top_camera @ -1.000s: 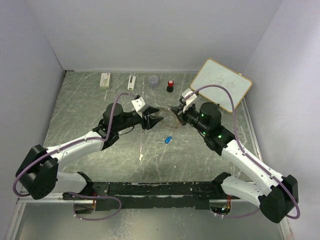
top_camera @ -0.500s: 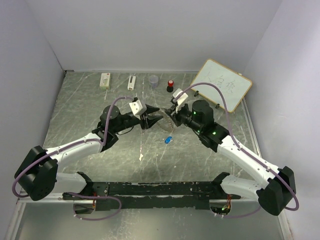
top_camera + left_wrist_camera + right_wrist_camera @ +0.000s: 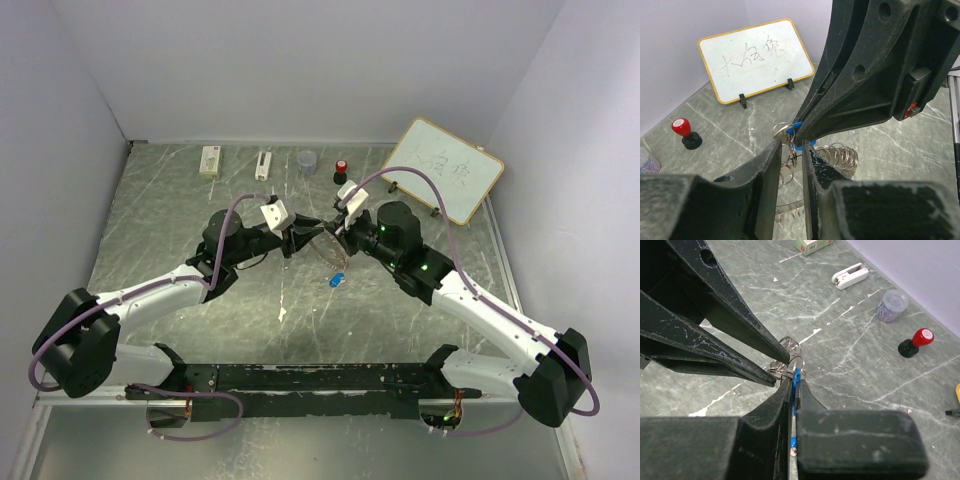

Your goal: Put the keys on the keyring

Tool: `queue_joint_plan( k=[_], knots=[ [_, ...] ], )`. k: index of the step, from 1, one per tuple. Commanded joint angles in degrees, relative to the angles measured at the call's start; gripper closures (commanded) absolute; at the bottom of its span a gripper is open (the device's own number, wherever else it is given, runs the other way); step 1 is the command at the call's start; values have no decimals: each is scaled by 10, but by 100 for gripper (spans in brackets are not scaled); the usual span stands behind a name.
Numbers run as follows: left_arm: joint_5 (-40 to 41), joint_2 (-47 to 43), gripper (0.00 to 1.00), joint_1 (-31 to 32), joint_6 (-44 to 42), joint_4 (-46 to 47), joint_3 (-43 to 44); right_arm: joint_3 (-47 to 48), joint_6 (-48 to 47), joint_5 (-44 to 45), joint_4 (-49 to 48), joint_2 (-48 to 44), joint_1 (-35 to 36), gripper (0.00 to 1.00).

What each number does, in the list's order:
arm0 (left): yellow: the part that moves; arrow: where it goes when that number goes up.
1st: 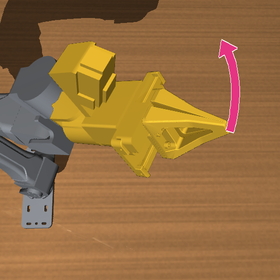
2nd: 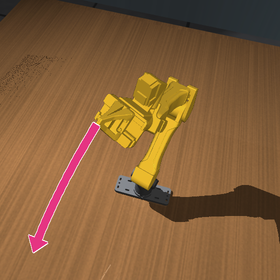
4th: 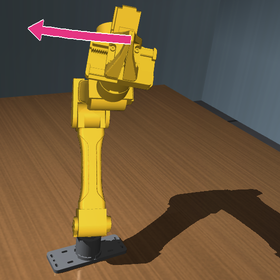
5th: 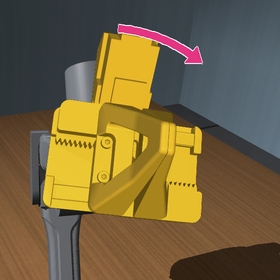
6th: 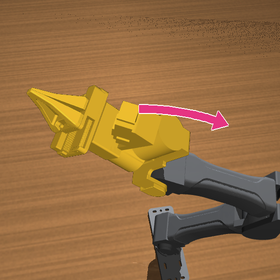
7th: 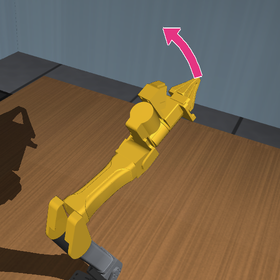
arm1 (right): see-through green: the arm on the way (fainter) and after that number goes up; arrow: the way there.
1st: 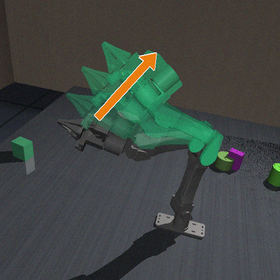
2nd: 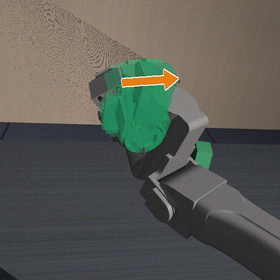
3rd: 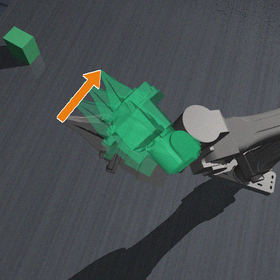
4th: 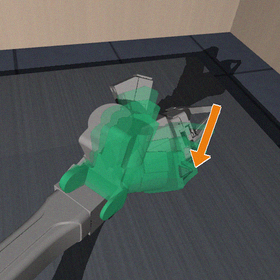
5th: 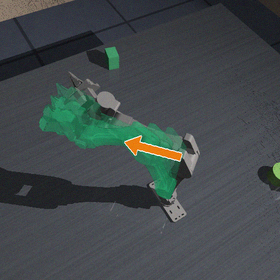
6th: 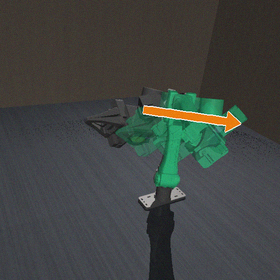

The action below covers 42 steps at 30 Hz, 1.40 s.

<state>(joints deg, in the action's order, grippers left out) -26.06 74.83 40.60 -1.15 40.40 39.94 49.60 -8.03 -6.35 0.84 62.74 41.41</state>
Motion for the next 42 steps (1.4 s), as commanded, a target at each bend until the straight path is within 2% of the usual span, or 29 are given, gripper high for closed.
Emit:
queue_joint_plan(
  k=[1, 7, 13, 31, 32, 36, 37, 42],
  knots=[
    [2, 4, 67, 2, -10, 6, 6, 24, -7, 6, -21, -3, 5, 100],
    [-5, 3, 65, 2, -6, 12, -4, 26, -9, 9, -20, -2, 6, 100],
    [-2, -9, 56, 2, -4, 17, -20, 25, -9, 13, -22, -6, 6, 100],
    [-1, 13, 62, 3, 1, 59, -24, 19, -7, 1, -19, -10, 8, 100],
    [-2, 15, 64, 2, 1, 58, -22, 18, -7, 0, -18, -10, 8, 100],
    [-6, 23, 90, 2, -2, 50, -14, 18, -8, 0, -17, -12, 7, 100],
    [-6, 24, 93, 3, -3, 44, -11, 19, -9, 2, -15, -12, 7, 100],
    [-7, 23, 93, 2, -10, 21, -1, 25, -15, 7, -4, -13, 8, 100]
  ],
)
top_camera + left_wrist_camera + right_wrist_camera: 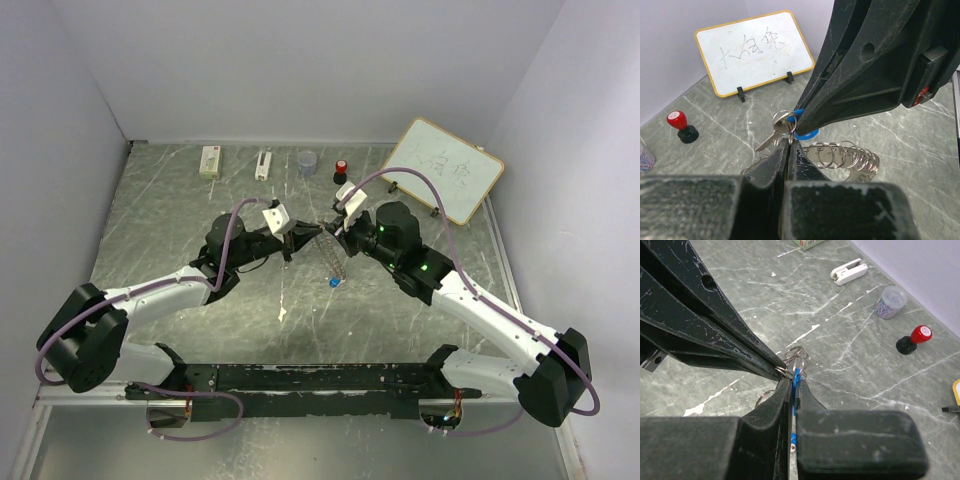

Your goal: Put the keys on the keyring

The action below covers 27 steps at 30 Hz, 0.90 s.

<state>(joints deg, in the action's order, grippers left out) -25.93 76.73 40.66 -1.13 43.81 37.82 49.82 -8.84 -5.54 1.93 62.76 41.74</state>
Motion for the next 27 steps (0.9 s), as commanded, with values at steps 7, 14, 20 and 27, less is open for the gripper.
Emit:
queue_joint_plan(
  k=[7, 14, 20, 27],
  knots=[
    [-1, 11, 93, 3, -29, -111, 67, 53, -21, -6, 27, -4, 7, 100],
    [-1, 57, 93, 8, -46, -236, 153, 95, -37, 4, 73, 20, 29, 100],
    [10, 94, 93, 10, -52, -318, 211, 111, -45, 24, 90, 31, 49, 100],
    [5, 124, 93, 11, -57, -384, 265, 128, -53, 40, 108, 42, 67, 100]
  ],
)
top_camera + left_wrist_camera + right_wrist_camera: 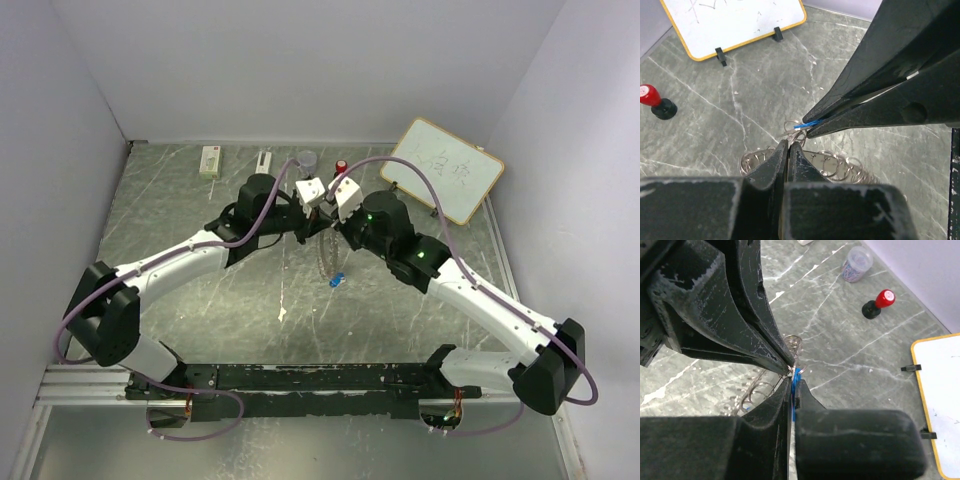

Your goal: Put the keys on the keyring

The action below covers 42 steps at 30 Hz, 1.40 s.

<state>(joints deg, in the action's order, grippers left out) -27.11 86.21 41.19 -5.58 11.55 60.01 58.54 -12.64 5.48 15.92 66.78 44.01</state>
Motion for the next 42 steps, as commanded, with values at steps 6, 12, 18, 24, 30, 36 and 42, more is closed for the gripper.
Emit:
queue_joint_plan(
  k=[6, 12, 18, 24, 30, 36, 42],
  knots=[
    [19, 27, 93, 5, -6, -56, 53, 34, -13, -55, -38, -2, 52, 100],
    [31, -8, 91, 6, 17, 17, 2, 23, -4, -51, -56, -21, 52, 100],
    [48, -45, 58, 5, 33, 90, -51, 27, 5, -46, -55, -24, 53, 100],
    [66, -74, 49, 5, 43, 135, -89, 27, 18, -40, -60, -25, 52, 100],
    [93, -102, 48, 5, 50, 175, -126, 29, 27, -38, -64, -25, 52, 100],
    [106, -120, 48, 5, 61, 218, -165, 36, 40, -35, -65, -15, 53, 100],
    [126, -139, 48, 6, 63, 237, -190, 44, 47, -17, -62, -6, 53, 100]
  ],
)
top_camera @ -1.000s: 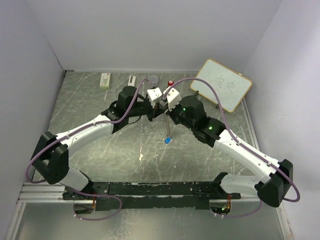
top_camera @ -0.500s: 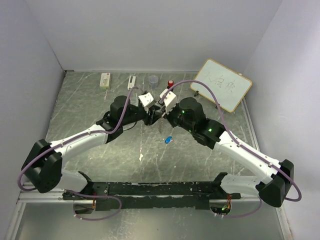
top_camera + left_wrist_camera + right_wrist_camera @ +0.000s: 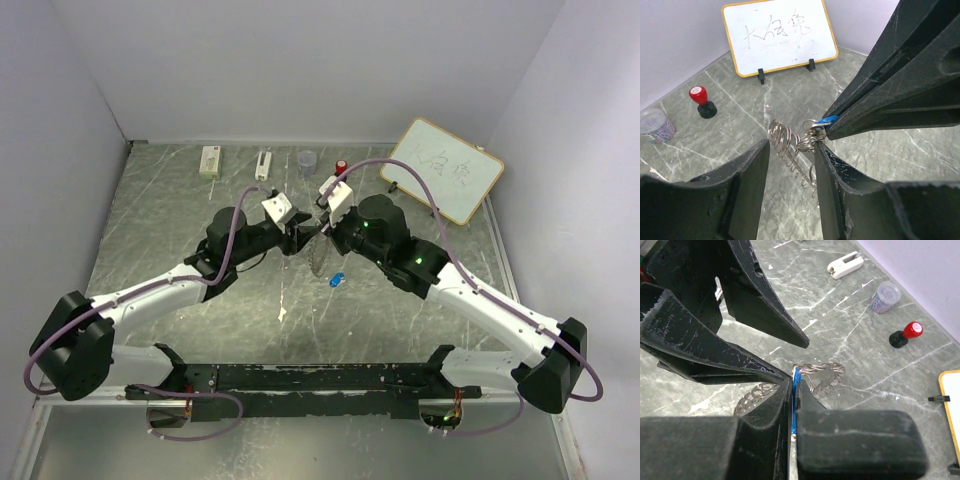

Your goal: Put the keys on the keyring

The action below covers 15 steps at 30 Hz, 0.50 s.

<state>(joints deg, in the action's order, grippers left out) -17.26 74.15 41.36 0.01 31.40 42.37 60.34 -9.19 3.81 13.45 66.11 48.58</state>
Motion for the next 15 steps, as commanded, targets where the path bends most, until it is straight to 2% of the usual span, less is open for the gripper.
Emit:
queue_joint_plan(
  k=[1, 15],
  knots=[
    [33, -22, 48, 3, 8, 42, -18, 28, 14, 2, -36, 3, 7, 100],
    [47, -39, 48, 3, 12, 60, -48, 29, 13, 14, -37, 10, 6, 100]
  ],
)
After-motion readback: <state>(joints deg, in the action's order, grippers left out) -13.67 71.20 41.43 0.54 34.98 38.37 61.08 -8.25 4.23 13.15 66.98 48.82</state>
